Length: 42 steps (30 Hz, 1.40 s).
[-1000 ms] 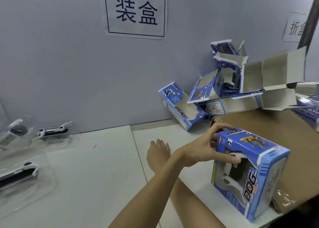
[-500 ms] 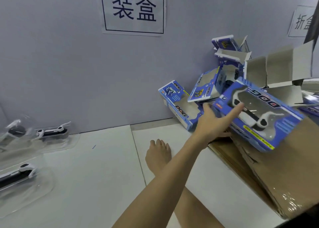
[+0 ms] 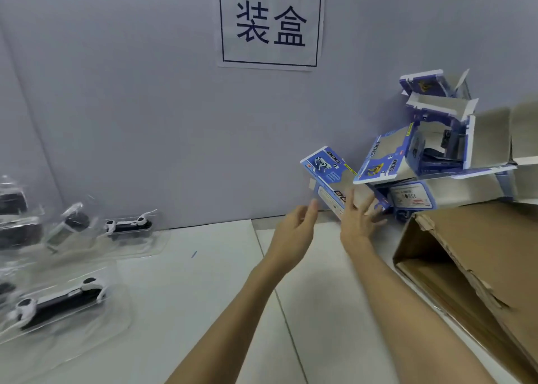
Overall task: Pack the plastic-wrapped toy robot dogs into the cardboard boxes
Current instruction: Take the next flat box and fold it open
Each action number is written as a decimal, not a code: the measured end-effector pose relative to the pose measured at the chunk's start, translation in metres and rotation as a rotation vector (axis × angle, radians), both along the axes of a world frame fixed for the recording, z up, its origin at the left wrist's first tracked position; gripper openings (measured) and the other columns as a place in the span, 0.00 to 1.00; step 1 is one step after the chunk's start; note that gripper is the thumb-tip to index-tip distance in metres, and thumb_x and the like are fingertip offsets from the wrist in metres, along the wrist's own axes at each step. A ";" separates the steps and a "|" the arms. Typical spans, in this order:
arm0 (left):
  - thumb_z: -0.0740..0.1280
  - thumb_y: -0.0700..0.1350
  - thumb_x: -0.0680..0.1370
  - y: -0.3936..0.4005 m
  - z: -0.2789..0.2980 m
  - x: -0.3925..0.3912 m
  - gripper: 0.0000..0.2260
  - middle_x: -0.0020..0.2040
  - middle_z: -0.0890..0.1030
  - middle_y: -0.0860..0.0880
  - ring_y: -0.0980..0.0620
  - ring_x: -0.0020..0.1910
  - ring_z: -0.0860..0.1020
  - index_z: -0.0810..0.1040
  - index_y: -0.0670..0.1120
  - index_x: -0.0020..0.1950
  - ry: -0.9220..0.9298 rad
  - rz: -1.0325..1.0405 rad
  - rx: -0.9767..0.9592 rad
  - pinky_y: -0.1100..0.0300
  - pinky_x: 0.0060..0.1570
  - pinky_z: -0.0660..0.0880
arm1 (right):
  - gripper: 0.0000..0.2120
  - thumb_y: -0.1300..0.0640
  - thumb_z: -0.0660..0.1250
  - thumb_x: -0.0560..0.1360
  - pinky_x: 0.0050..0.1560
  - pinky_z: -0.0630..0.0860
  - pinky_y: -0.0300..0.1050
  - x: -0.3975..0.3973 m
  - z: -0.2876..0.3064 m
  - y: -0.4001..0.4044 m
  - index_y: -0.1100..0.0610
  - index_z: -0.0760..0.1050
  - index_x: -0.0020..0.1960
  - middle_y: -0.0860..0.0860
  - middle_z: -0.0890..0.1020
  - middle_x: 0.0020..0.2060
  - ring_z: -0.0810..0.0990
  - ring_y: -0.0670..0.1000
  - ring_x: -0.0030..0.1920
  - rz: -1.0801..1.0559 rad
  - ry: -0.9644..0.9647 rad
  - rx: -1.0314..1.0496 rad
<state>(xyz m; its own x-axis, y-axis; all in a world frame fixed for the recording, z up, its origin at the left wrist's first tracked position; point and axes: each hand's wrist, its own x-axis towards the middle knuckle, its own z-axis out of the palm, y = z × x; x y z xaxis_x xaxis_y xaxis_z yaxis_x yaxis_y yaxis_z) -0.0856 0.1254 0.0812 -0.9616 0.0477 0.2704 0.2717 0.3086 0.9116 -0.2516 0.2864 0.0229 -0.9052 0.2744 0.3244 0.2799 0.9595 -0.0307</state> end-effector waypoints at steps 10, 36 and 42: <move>0.62 0.67 0.81 -0.053 -0.027 -0.010 0.31 0.75 0.73 0.48 0.48 0.71 0.73 0.69 0.49 0.77 -0.156 0.119 0.129 0.44 0.72 0.73 | 0.28 0.63 0.56 0.85 0.58 0.78 0.49 0.063 0.004 -0.053 0.60 0.50 0.83 0.57 0.73 0.70 0.78 0.59 0.65 0.145 0.145 0.028; 0.74 0.64 0.73 -0.155 -0.049 0.079 0.38 0.70 0.71 0.70 0.61 0.65 0.79 0.55 0.78 0.75 0.270 0.180 0.301 0.62 0.46 0.83 | 0.39 0.52 0.70 0.78 0.58 0.84 0.50 0.177 0.010 -0.144 0.36 0.53 0.81 0.40 0.74 0.70 0.77 0.48 0.70 1.272 0.173 -1.399; 0.74 0.58 0.76 -0.159 -0.046 0.082 0.22 0.62 0.83 0.58 0.51 0.58 0.85 0.69 0.73 0.65 0.314 0.178 0.311 0.61 0.46 0.83 | 0.25 0.40 0.68 0.78 0.61 0.80 0.39 0.195 0.013 -0.160 0.31 0.65 0.72 0.38 0.70 0.74 0.74 0.44 0.72 1.220 0.331 -1.279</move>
<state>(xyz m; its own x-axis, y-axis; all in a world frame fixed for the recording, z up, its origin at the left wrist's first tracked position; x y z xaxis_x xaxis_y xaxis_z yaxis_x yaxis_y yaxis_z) -0.0033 -0.0333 0.0349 -0.8170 -0.2397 0.5244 0.5163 0.1008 0.8505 -0.0562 0.1260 0.0360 -0.7161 -0.2295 0.6592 -0.6650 -0.0628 -0.7442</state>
